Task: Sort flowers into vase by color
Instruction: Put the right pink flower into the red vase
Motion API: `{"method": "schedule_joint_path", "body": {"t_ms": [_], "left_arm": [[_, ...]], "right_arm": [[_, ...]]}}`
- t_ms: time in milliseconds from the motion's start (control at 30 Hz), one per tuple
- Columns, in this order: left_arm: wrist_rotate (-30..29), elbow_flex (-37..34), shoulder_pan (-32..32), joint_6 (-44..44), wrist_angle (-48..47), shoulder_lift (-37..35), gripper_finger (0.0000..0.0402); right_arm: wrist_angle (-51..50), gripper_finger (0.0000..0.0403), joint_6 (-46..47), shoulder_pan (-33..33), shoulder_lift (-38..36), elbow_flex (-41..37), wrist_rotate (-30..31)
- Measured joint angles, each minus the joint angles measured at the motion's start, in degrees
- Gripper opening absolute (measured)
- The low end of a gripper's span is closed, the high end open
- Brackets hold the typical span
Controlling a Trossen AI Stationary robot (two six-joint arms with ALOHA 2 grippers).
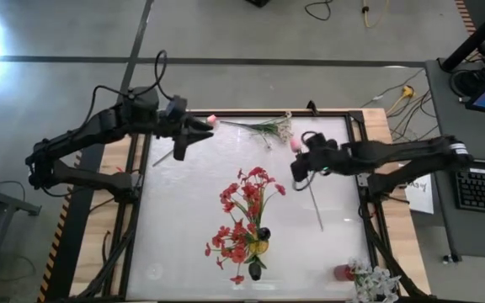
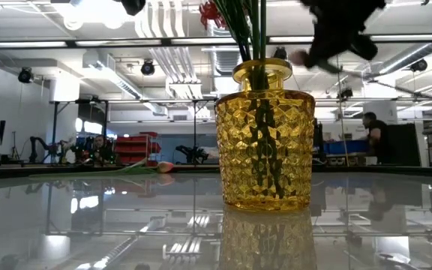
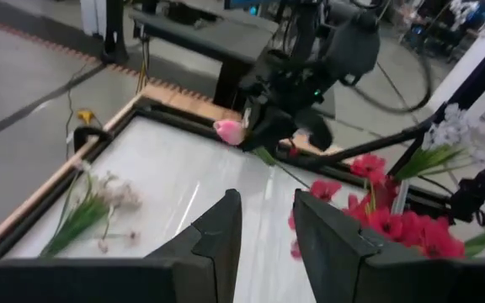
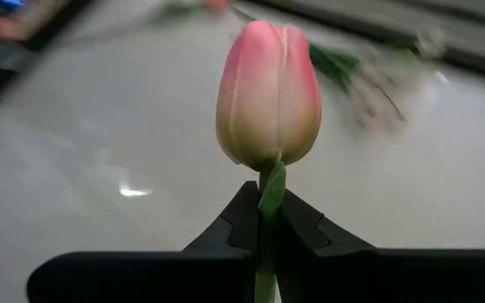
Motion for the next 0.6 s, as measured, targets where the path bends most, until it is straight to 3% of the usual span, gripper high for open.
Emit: {"method": "schedule_joint_path", "body": {"t_ms": [300,433,600], "left_arm": [[0.0,0.0,0.0,-0.2,9.2,3.4,0.0099],[1.9,0.0,-0.1,-7.5,11.0,4.9,0.0099],[3.5,0.0,-0.1,-7.1,11.5,6.5,0.0099]], "right_arm": [[15.0,0.0013,-21.9,0.9,-11.4,-1.3,-11.7],[18.9,0.0013,-27.8,0.9,-14.6,-2.2,-18.0],[24.0,0.0013,-33.5,1.9,-17.5,-3.4,-29.0]]}}
